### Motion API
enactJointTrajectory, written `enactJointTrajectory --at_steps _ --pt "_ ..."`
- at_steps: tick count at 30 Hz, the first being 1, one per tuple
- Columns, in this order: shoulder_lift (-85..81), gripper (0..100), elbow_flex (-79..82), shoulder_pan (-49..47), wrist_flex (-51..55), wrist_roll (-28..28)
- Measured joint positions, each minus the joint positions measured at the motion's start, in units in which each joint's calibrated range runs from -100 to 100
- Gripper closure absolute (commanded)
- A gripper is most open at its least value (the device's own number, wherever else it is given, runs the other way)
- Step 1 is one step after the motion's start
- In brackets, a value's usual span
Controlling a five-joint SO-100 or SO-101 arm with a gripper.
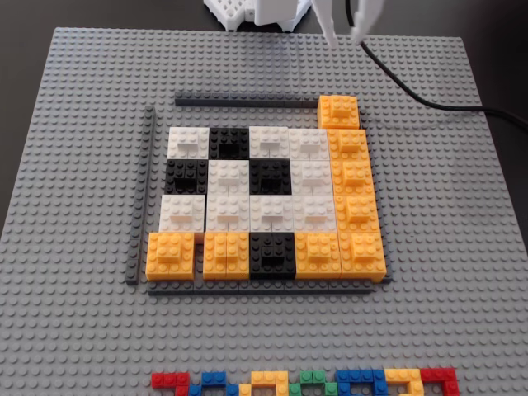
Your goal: Grab the cube and place it into the grid
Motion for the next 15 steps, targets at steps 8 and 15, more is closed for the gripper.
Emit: enactJointTrajectory --at_steps 8,15 --pt "-16.54 100 14.83 4.23 -6.25 3.03" --pt "-26.89 100 23.57 7.29 -10.79 3.13"
